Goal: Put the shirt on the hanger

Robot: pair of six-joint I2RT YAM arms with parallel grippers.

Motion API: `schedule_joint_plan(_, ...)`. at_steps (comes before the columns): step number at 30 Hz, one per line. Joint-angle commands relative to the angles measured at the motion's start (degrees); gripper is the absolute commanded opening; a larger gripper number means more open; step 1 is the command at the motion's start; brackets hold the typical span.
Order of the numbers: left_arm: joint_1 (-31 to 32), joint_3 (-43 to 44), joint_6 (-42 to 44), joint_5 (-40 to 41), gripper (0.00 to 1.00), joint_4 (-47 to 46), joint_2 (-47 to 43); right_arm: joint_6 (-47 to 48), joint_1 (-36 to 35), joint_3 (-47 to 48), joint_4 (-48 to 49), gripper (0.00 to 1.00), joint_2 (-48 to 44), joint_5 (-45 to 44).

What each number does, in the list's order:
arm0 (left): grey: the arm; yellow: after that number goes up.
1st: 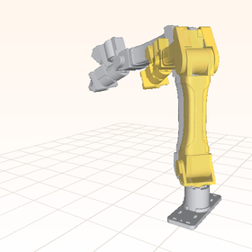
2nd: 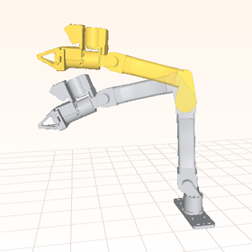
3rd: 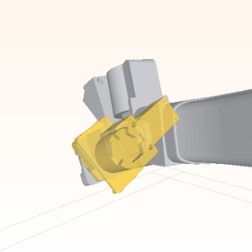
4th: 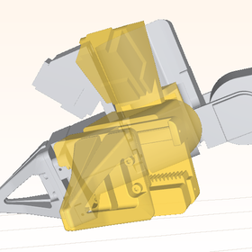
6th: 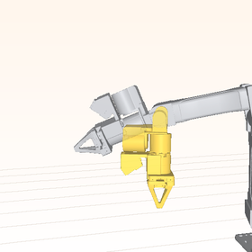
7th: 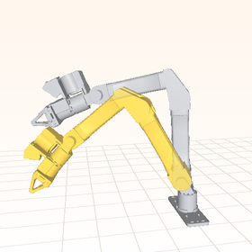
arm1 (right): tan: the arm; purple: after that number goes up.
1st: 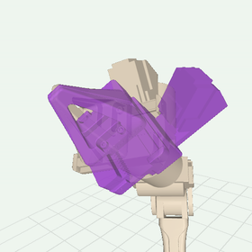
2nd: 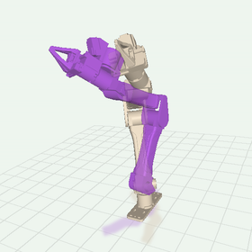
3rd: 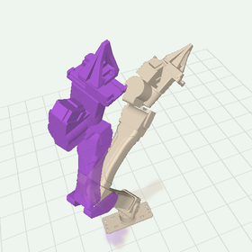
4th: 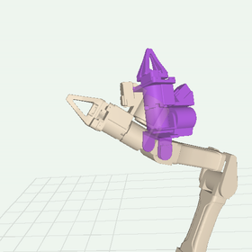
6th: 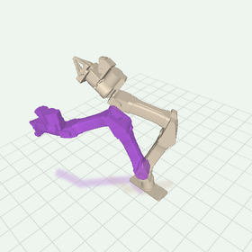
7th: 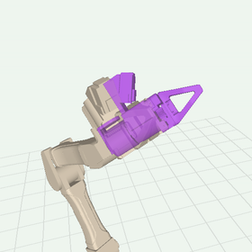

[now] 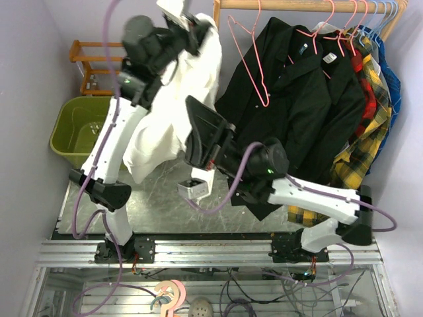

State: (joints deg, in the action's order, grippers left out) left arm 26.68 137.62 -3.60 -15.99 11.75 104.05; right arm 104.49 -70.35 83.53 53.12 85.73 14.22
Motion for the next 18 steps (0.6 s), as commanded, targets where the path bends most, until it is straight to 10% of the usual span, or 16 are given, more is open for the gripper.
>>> schedule_joint_plan(1, 2.83, -10.99, 6.92, 9.03, 0.14, -1.14, -1.91, 3.08, -4.17, -16.1, 0.94, 0.0, -10.04, -24.05)
schedule_joint_plan(5, 2.85, -17.88, 5.98, 10.93, 0.19, -2.28, 0.68, -3.79, -7.02, -30.9, 4.63, 0.0, -15.47, -44.4)
schedule_joint_plan(12, 2.65, -25.14, 8.13, 10.14, 0.76, 2.02, -2.2, -24.14, -8.84, -41.0, -5.36, 0.0, -15.11, -67.49)
schedule_joint_plan(15, -0.9, -25.81, 11.52, 10.55, 0.98, 9.09, -6.75, -39.45, -8.93, -40.25, -17.77, 0.0, -15.94, -71.69)
schedule_joint_plan(18, -10.72, -25.22, 11.84, 8.52, 1.0, 18.03, -10.79, -53.7, -7.91, -40.31, -21.57, 0.0, -19.6, -70.65)
